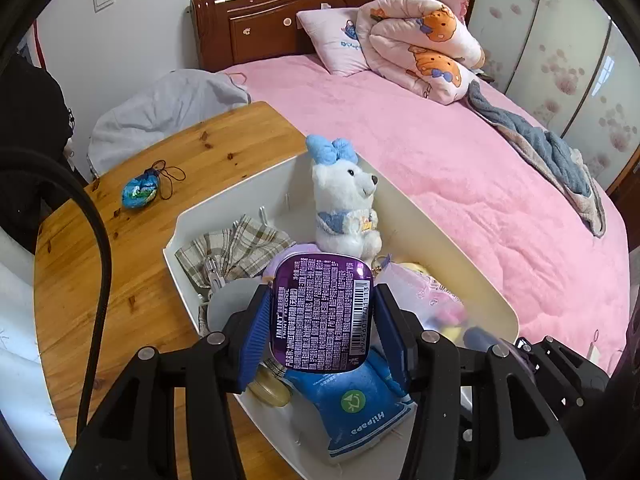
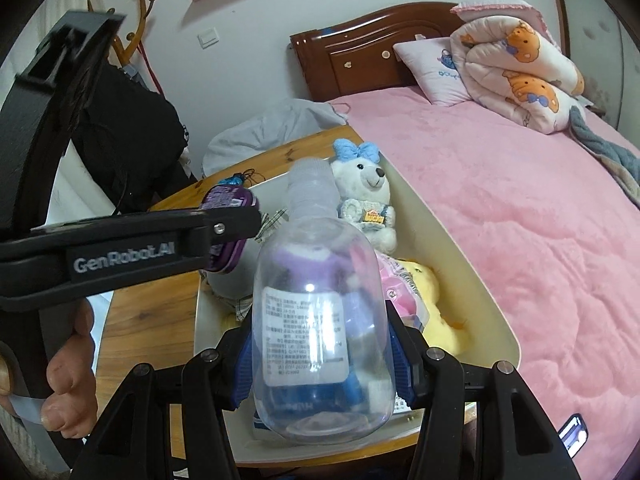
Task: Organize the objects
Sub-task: 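Carry the purple tin with the left tool while the right tool carries the bottle, then open both tools to release the purple tin and bottle into the tray, then move both tools back over the table toward the blue pouch and white box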
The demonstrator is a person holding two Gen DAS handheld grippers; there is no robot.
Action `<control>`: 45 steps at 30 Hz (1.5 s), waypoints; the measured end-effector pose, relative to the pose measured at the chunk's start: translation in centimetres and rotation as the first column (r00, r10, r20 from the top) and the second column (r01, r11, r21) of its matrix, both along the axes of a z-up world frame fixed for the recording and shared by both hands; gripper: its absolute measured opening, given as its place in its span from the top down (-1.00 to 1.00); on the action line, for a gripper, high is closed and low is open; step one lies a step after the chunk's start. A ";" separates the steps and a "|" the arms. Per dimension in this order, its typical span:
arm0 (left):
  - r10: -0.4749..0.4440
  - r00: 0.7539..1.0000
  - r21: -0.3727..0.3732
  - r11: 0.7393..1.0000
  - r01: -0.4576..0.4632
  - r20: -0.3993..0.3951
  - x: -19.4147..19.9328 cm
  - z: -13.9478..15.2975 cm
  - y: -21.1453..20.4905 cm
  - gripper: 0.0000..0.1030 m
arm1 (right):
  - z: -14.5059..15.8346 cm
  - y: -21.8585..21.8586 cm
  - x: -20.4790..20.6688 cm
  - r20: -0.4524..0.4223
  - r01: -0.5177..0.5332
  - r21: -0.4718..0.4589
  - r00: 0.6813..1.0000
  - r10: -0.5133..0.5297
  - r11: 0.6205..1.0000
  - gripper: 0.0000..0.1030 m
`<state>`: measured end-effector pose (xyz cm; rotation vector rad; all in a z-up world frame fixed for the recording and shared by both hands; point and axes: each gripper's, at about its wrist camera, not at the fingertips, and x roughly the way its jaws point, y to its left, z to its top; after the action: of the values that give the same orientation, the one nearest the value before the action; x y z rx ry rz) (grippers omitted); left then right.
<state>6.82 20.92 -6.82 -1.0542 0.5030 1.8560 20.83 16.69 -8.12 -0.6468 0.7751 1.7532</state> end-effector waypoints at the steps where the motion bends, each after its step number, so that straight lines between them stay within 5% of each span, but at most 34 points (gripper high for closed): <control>1: 0.001 1.000 -0.004 1.000 -0.001 0.000 0.0 -0.1 0.0 -0.06 | -0.1 0.0 -0.1 0.001 -0.004 -0.005 1.000 0.004 1.000 -0.09; 8: -0.013 1.000 -0.046 0.999 0.013 -0.002 0.3 -0.9 0.1 -0.08 | -1.0 0.2 -0.7 0.015 -0.044 -0.050 0.999 0.044 0.998 -0.10; 19: -0.012 1.000 0.009 1.000 0.012 -0.013 0.0 0.6 -1.2 -0.20 | -0.7 -0.2 -1.5 0.019 -0.048 -0.042 0.999 0.049 0.998 -0.27; 30: 0.120 0.993 0.079 0.990 -0.119 -0.005 -5.0 2.4 -6.2 -0.20 | 0.6 -0.3 -3.2 0.045 -0.061 -0.007 0.997 0.061 0.998 -0.27; 45: 0.325 0.945 0.116 0.938 -0.325 0.026 -14.2 1.5 -12.7 -0.20 | 2.3 2.8 -5.5 0.050 -0.078 -0.038 0.996 0.080 0.996 -0.27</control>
<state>-7.39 8.22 -5.28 -1.1135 0.2174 2.1413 15.34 19.52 -5.87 -0.7531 0.7556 1.7910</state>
